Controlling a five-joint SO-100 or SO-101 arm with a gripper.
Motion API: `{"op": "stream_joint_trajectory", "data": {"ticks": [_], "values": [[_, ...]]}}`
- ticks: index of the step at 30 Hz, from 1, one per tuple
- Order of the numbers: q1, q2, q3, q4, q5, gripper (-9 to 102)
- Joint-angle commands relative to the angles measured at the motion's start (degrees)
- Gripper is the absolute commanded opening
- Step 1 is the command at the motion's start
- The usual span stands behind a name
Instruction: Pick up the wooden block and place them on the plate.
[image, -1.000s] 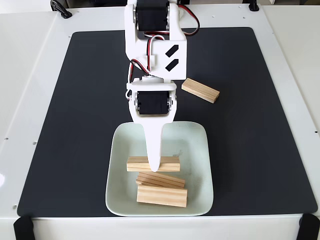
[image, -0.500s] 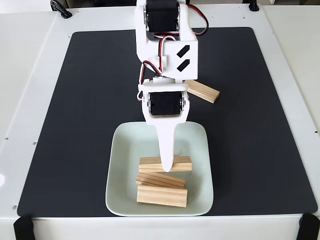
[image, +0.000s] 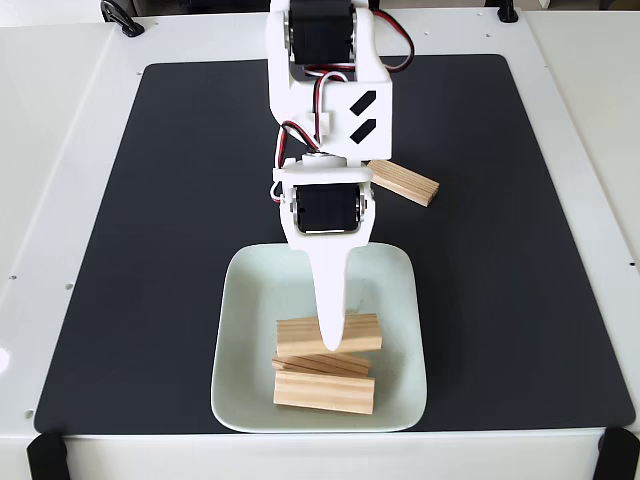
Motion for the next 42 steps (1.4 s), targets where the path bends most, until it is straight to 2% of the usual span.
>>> {"op": "stream_joint_trajectory", "data": {"ticks": [1, 4, 12, 18, 20, 26, 42], "values": [[0.18, 1.49, -2.2, 2.2, -0.44, 33], [0.18, 1.58, -2.46, 3.96, -0.44, 39], [0.18, 2.64, -2.29, 3.87, -0.44, 38], [-0.7, 12.48, 4.39, 3.96, -0.35, 38], [-1.32, 17.49, 9.05, 3.96, -0.35, 32], [-1.93, 33.05, 23.91, 3.96, 0.44, -1], [-6.42, 69.61, 64.25, 3.08, 0.44, 0]]}}
